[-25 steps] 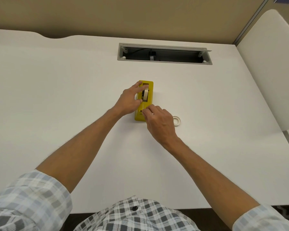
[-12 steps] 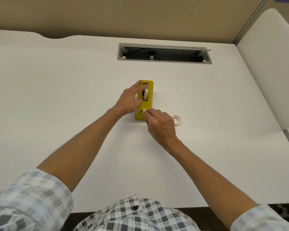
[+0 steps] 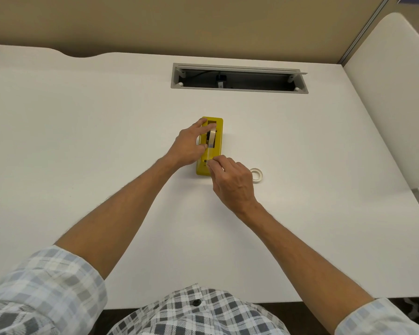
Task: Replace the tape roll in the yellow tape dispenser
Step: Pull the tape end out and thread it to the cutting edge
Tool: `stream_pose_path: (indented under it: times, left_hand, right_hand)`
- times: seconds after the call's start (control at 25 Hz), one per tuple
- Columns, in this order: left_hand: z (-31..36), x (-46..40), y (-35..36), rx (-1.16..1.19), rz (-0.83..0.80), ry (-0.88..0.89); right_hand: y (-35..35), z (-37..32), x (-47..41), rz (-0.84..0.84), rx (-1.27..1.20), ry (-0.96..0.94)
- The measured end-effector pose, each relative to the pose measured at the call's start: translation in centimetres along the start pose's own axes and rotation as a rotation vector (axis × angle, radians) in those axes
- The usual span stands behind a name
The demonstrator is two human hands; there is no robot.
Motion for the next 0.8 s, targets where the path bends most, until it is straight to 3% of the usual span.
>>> stream_pose_path:
  times: [0.8]
  left_hand:
    - [-0.1, 0.1, -0.1, 0.013, 0.002, 0.007]
  right_hand:
    - [1.5, 0.6, 0.6, -0.04, 0.027, -0.018]
Point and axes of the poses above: each hand's wrist, its own x-axis away from the middle knuckle, its own y-axis out of the palm, z = x × y, the point moved 1 cm from there along -x, towards the middle knuckle, and after that the axes turned 11 degrees about y, right-handed, at the moved point
